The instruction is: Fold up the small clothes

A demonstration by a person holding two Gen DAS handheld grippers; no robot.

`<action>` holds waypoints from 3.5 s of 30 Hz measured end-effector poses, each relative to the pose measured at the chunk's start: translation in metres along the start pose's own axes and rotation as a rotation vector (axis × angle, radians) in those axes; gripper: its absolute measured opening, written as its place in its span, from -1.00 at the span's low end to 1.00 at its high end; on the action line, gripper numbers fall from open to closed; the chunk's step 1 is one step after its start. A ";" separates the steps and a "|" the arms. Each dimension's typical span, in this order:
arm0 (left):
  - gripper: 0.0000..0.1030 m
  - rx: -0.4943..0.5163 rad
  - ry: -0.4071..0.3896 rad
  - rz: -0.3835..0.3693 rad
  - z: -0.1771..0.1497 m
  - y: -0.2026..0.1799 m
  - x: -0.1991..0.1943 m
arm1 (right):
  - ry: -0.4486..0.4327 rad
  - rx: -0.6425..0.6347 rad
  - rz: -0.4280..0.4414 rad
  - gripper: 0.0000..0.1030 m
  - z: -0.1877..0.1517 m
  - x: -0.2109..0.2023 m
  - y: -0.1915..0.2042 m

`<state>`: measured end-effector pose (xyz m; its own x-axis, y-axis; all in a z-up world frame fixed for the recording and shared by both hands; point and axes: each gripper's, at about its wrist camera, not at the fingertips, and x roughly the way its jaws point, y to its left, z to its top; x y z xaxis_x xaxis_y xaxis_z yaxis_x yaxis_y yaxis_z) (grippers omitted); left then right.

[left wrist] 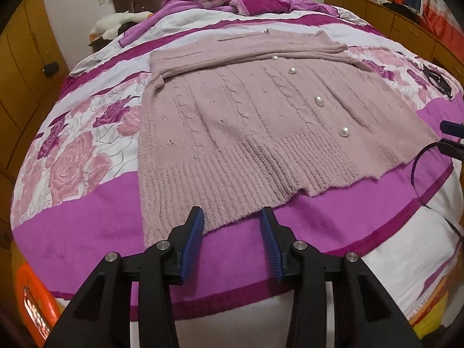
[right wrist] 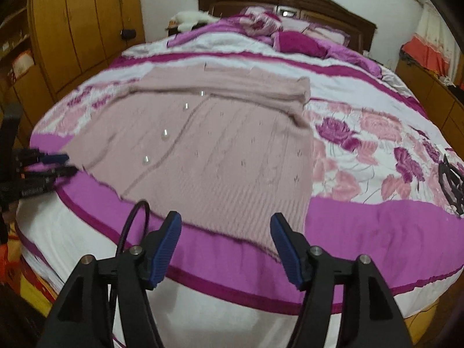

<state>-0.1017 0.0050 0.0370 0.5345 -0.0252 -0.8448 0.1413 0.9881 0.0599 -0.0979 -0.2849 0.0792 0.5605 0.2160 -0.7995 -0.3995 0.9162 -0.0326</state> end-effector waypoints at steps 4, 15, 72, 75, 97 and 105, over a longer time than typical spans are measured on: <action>-0.60 0.002 0.000 0.024 0.004 -0.002 0.008 | 0.059 -0.011 -0.057 0.31 -0.004 0.012 -0.013; -0.59 0.014 -0.004 0.063 0.009 -0.004 0.026 | 0.071 -0.170 -0.158 0.31 -0.020 0.036 -0.005; -1.00 -0.171 -0.219 -0.060 0.051 0.024 -0.010 | -0.205 0.012 -0.005 -0.77 0.047 0.028 -0.001; -1.00 -0.174 -0.244 -0.057 0.062 0.026 -0.016 | -0.229 0.037 -0.010 -0.77 0.055 0.023 -0.005; -1.00 -0.213 -0.431 0.003 0.199 0.058 -0.021 | -0.361 0.055 -0.093 -0.78 0.191 0.031 -0.032; -1.00 -0.218 -0.398 0.039 0.259 0.079 0.021 | -0.337 0.049 -0.130 -0.78 0.255 0.079 -0.050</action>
<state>0.1366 0.0431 0.1612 0.8205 -0.0019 -0.5717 -0.0409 0.9972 -0.0619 0.1513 -0.2281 0.1708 0.8154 0.1880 -0.5476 -0.2783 0.9566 -0.0860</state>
